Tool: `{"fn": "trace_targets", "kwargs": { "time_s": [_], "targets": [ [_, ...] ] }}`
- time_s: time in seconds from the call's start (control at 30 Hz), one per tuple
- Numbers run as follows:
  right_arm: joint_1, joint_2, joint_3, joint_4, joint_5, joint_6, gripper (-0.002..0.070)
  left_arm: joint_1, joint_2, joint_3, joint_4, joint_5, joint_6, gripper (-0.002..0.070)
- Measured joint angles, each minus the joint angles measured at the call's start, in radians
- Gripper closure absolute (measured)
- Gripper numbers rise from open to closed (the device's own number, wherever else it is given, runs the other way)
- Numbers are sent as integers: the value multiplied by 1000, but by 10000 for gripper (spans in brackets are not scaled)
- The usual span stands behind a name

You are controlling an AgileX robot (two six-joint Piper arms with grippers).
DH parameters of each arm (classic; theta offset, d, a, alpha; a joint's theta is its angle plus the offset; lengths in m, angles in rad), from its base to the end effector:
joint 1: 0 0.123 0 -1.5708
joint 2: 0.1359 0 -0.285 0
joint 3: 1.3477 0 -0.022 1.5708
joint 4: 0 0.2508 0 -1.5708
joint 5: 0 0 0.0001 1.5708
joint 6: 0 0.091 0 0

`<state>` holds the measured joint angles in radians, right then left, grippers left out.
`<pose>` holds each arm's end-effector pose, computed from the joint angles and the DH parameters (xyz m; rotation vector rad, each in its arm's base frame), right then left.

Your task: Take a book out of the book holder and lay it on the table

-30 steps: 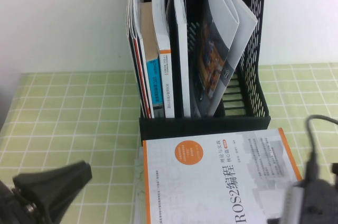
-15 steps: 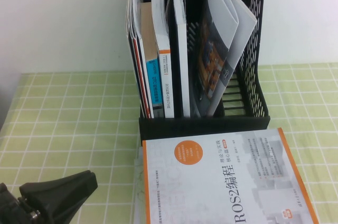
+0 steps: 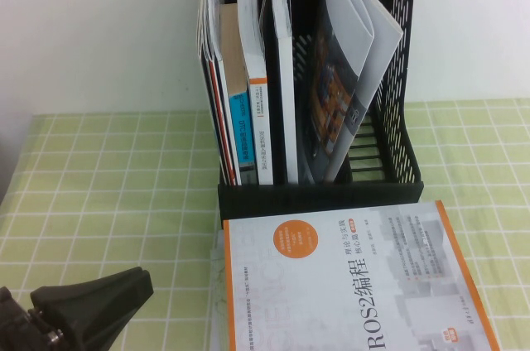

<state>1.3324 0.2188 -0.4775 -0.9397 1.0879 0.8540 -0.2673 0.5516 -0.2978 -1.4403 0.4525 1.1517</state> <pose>0.0673 0.0012 0.2972 -0.5254 1.8469 0.2615 0.0962 -0.0673 0.2653 0.3225 1.8192 -0.7851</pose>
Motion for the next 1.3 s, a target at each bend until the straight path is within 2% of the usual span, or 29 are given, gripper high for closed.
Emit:
{"fn": "trace_targets", "kwargs": {
  "time_s": [0.33,0.53,0.6,0.77,0.93,1.1,1.3],
  "targets": [
    [0,0,0,55,0,2,678,0,-9,2,0,0,0,677],
    [0,0,0,56,0,2,678,0,-140,42,17,5,0,677],
    [0,0,0,56,0,2,678,0,-189,52,84,12,3,677],
    [0,0,0,56,0,2,678,15,-326,54,409,46,6,677],
    [0,0,0,56,0,2,678,83,-469,69,634,-95,12,677],
    [0,0,0,56,0,2,678,151,-557,133,694,-303,-46,677],
    [0,0,0,57,0,2,678,162,-564,200,703,-369,-301,677]
  ]
}}
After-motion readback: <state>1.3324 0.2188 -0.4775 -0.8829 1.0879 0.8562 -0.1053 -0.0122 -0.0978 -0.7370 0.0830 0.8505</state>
